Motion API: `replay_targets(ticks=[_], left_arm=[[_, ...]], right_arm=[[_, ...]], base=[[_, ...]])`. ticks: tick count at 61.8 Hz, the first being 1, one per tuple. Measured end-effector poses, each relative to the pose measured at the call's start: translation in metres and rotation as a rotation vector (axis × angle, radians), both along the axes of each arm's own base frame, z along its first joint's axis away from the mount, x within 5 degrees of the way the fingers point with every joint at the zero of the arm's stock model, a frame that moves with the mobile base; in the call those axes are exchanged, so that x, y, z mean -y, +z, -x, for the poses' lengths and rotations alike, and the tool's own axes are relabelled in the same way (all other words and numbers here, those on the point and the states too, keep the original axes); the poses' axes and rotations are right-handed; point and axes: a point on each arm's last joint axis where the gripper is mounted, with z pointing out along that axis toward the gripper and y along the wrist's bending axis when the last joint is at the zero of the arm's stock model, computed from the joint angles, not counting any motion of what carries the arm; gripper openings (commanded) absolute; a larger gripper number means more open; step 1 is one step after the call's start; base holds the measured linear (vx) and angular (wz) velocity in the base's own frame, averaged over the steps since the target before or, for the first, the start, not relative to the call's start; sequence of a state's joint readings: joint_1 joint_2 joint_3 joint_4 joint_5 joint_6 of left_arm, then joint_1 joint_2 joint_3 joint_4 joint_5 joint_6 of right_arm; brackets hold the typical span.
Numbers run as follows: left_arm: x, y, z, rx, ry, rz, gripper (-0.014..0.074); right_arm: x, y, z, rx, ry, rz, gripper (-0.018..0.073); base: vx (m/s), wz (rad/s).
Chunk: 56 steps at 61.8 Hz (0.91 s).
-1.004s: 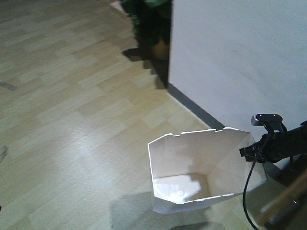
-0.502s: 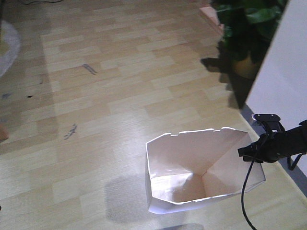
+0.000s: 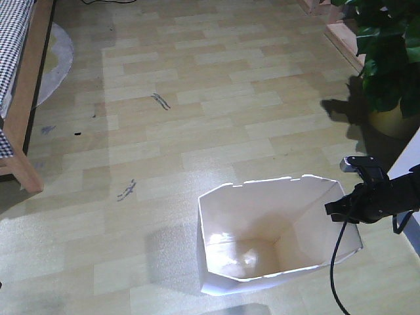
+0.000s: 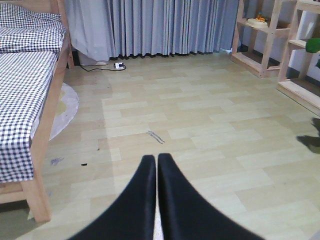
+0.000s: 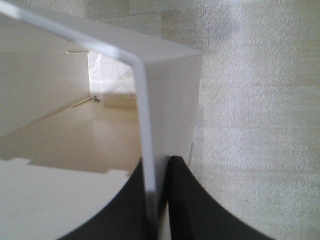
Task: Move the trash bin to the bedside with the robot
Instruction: 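Turn the base away from the desk carrying the bin in the right gripper, then drive toward the bed and curtains holding the bin with the right gripper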
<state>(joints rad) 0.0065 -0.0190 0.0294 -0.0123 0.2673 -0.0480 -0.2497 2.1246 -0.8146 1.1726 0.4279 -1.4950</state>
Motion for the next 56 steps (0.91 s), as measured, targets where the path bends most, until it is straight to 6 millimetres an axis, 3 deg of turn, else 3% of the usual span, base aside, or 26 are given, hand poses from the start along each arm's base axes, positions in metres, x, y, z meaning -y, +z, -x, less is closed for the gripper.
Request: replay_targets(ticks=[56], left_arm=[[0.0,0.0,0.0,0.0,0.0,0.0,-0.0006]], right_arm=[[0.0017,-0.0005,-0.0003,0.003,-0.005,0.02,-0.0006]], base=[[0.41,0.03]])
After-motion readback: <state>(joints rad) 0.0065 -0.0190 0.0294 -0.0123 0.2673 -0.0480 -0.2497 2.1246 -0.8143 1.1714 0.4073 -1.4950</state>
